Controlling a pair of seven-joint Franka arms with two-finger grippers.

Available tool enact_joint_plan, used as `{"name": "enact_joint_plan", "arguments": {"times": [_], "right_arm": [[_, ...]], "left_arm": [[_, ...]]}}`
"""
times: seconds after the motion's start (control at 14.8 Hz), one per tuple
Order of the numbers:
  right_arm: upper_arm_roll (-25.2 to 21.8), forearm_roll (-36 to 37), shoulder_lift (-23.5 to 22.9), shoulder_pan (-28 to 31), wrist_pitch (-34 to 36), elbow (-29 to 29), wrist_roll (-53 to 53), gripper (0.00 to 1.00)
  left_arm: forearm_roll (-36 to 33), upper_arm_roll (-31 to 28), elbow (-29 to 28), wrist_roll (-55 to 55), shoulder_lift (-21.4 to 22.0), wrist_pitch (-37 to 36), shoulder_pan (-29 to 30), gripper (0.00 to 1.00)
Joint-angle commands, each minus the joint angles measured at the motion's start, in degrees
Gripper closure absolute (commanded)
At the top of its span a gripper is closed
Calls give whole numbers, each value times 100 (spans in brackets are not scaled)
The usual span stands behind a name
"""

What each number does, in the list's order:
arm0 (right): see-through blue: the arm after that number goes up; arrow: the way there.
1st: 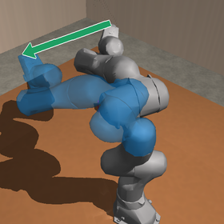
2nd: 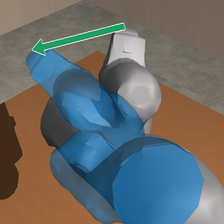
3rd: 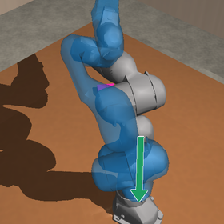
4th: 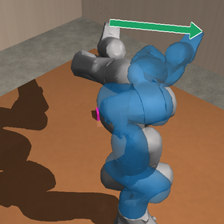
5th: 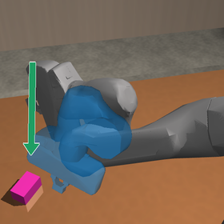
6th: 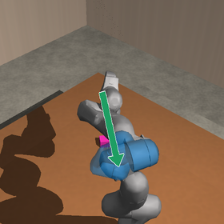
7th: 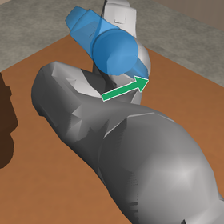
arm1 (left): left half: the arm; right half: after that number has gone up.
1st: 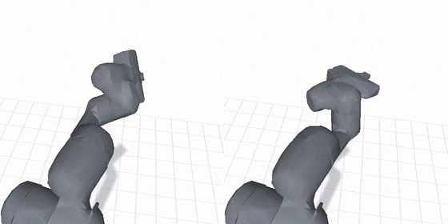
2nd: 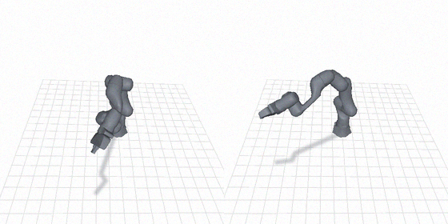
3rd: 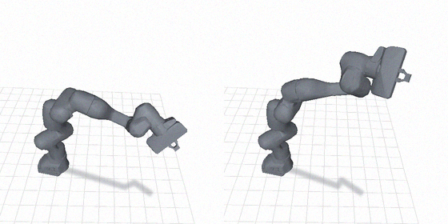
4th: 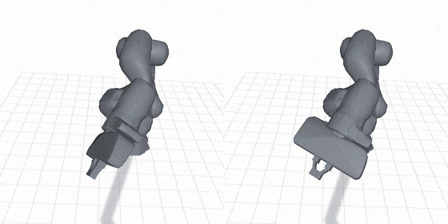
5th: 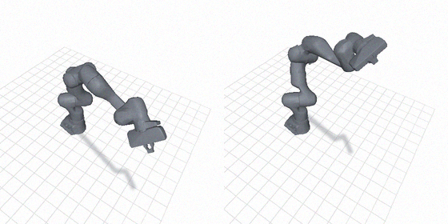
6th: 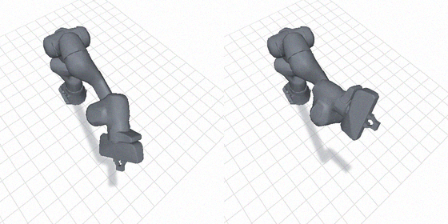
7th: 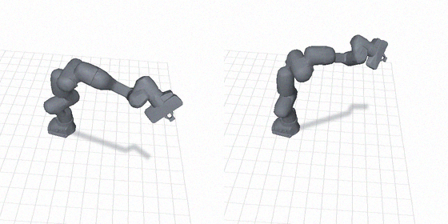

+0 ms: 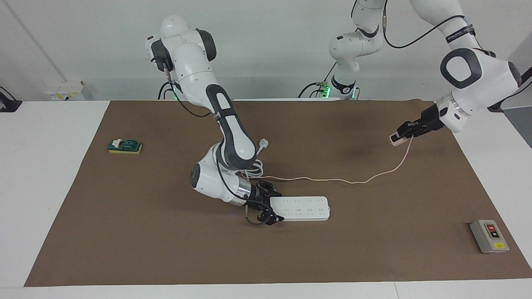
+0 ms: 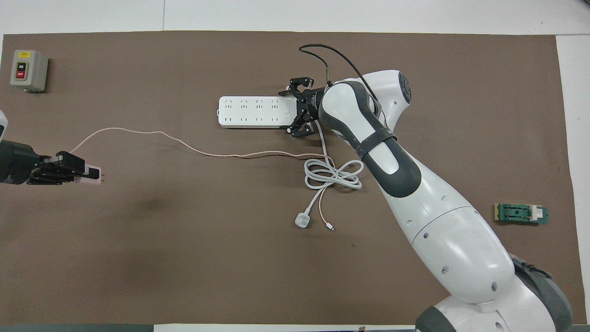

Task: Unplug charger and place it aside
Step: 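Carry the charger away from the strip and release it with the left gripper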

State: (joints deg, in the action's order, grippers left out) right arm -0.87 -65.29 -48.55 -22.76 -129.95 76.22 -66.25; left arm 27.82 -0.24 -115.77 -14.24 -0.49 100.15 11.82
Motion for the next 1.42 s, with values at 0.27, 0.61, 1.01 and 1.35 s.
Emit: {"name": "enact_joint_plan", "arguments": {"times": [0.27,0.61,1.01,1.35], "right_arm": [[-264,385,978,149,891,578,-458,0],[-606,701,1532,158,1542,640,-880,0],[-809,1553,2208,202,1973,658,-1136,0],[-809,2554,2780,307,2386,693,-1092,0]], "left_arm": [[883,50,-1141,-2204,111,249,418,100],[874,59,-1088,-2873,-258,1206,462,100],[1313,68,-992,-3629,-944,1709,506,80],[1226,-2,-440,-3507,-979,1393,550,0]]}}
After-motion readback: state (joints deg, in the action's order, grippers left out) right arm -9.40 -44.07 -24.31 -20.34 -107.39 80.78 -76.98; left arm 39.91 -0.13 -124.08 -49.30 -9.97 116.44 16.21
